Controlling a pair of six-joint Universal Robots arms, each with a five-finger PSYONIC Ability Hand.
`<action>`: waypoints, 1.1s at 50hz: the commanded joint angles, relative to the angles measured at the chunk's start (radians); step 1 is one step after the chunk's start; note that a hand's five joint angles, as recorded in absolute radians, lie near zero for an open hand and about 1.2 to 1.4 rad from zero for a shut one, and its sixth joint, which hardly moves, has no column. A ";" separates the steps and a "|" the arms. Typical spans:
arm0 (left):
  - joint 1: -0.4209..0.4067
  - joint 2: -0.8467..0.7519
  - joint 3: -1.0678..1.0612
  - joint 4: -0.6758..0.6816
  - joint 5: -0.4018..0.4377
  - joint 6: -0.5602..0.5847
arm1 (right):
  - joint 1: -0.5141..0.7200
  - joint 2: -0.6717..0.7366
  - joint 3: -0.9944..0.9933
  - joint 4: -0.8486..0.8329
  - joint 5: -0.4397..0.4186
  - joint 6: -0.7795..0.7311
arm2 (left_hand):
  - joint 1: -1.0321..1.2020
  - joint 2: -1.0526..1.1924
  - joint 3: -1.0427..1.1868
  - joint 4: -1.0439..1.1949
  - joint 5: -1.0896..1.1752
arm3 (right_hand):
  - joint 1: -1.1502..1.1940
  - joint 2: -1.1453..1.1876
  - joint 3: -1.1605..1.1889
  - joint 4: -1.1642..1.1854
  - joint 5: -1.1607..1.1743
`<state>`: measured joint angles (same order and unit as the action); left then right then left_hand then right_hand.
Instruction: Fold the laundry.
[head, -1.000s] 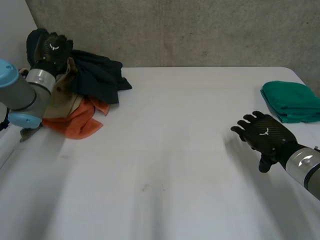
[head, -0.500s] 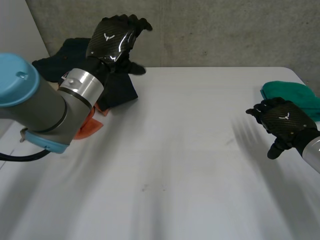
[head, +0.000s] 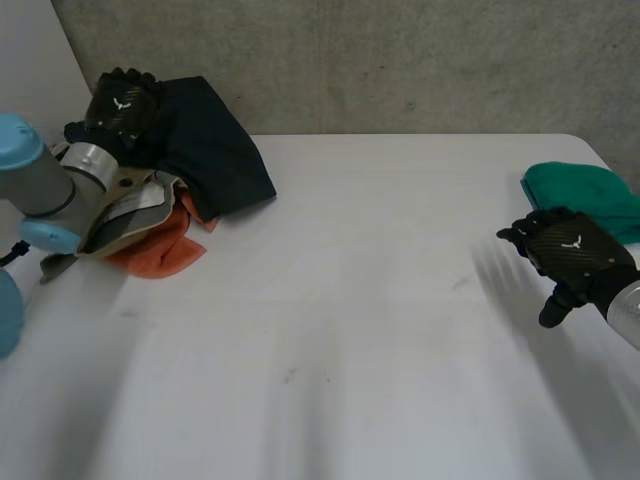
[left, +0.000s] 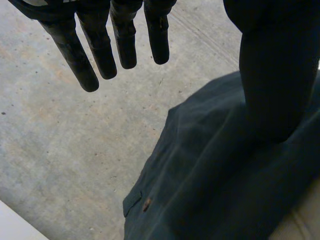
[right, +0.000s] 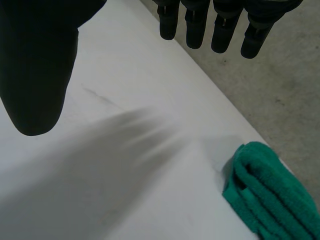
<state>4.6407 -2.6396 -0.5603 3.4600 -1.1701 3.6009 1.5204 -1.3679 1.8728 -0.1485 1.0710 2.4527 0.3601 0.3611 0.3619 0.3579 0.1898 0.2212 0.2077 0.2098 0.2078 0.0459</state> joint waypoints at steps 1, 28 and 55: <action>0.000 -0.100 0.069 -0.002 0.023 -0.002 | 0.000 0.021 -0.001 0.000 0.004 -0.001 | 0.082 0.081 0.081 0.085 0.078 | -0.047 -0.033 -0.035 -0.033 -0.046; -0.316 0.590 -0.570 0.395 -0.056 -0.278 | -0.003 0.032 -0.017 -0.002 0.014 0.006 | 1.036 1.035 1.034 1.038 1.032 | -0.047 -0.033 -0.035 -0.033 -0.046; -0.608 0.679 -0.914 0.078 -0.123 -0.366 | -0.020 0.003 -0.012 0.009 0.003 0.011 | -0.047 -0.048 -0.049 -0.045 -0.051 | -0.047 -0.033 -0.035 -0.033 -0.046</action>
<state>4.0029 -2.0839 -1.4534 3.5762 -1.2308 3.2357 1.5011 -1.3641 1.8580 -0.1451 1.0730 2.4625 0.3286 0.3716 0.3853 0.3738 0.1981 0.2212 0.2077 0.2098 0.2071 0.0459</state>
